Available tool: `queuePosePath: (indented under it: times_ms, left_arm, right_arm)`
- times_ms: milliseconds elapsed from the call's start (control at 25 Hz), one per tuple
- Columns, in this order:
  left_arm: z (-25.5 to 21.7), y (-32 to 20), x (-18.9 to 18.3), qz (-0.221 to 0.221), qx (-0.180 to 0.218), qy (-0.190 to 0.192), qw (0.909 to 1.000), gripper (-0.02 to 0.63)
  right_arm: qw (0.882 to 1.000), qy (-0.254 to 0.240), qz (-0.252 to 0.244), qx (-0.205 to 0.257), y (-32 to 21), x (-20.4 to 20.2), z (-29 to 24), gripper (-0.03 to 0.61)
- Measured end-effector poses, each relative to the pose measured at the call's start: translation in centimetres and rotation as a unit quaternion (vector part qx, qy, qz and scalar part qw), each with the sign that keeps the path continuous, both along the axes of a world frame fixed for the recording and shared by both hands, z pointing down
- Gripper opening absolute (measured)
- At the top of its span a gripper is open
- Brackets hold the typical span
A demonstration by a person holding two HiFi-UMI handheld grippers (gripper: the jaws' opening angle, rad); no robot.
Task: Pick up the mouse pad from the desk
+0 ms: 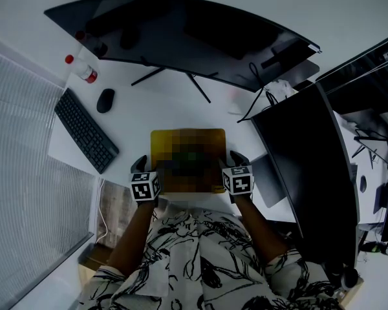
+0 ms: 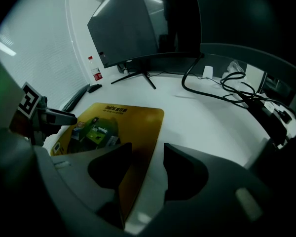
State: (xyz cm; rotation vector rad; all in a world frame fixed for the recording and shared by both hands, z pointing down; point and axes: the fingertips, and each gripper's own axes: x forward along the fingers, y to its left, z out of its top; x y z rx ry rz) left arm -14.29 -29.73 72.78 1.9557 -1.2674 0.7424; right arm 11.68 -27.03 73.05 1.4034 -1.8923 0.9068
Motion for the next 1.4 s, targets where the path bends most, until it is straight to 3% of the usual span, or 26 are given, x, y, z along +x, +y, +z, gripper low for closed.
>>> queuePosePath:
  times_ms: [280, 480, 800, 1200, 1400]
  left_arm:
    - [0.3, -0.1, -0.7, -0.006, -0.006, -0.036, 0.9993, 0.214]
    - [0.5, 0.2, -0.5, 0.005, -0.006, -0.062, 0.9981, 0.202]
    - [0.3, 0.5, 0.2, 0.008, -0.006, -0.071, 0.9974, 0.150]
    - [0.3, 0.6, 0.4, 0.009, -0.011, -0.078, 0.9968, 0.144]
    - [0.1, 0.8, 0.9, 0.015, -0.012, -0.082, 0.9964, 0.101]
  right_arm:
    - [1.000, 0.027, -0.004, 0.003, 0.0, 0.0, 0.2, 0.202]
    - [0.999, 0.031, -0.008, 0.005, 0.2, -0.7, 0.2, 0.157]
    - [1.000, 0.029, 0.001, 0.007, 0.3, -0.8, 0.2, 0.135]
    - [0.999, 0.034, 0.012, 0.011, 0.3, -0.9, 0.1, 0.120]
    - [0.999, 0.036, 0.013, 0.010, 0.4, -1.2, 0.1, 0.104]
